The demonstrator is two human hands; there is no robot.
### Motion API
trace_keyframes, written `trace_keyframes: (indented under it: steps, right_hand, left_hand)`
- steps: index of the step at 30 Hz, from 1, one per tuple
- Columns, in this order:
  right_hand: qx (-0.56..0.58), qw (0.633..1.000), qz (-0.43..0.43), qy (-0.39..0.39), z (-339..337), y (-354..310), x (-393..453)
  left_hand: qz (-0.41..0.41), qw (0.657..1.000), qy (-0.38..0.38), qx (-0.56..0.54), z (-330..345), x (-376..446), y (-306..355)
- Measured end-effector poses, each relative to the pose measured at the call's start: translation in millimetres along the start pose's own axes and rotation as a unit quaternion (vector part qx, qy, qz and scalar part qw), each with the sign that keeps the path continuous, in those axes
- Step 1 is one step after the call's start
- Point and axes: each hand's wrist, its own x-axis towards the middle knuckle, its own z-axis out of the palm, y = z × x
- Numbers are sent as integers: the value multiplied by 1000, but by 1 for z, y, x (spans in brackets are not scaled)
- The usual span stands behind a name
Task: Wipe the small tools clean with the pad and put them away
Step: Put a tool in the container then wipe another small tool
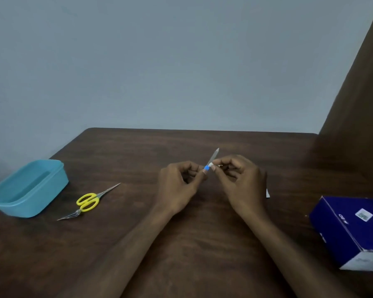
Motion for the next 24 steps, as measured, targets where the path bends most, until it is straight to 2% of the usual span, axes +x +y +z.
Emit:
trace_keyframes:
  steps: [3,8,11,15,19,24]
  right_hand:
    - [-72,996,-59,0,-2,-1,1]
    - [-149,985,-84,-26,-2,2,-3]
    - [-143,986,-82,6,-6,-4,-3]
    - [-120,986,-112,25,-11,-11,-3]
    - [-138,983,-121,-12,-7,-6,-2]
    - [-185,978,-85,-34,-7,2,-2]
  left_hand:
    - [21,1000,-5,-10,0,2,1]
    - [15,999,24,-29,0,2,-4]
    - [-1,998,37,-41,-2,5,-9]
    - [12,1000,-6,-10,0,2,-10]
    - [36,999,-29,9,2,2,-10]
    - [16,1000,-15,8,1,3,-11]
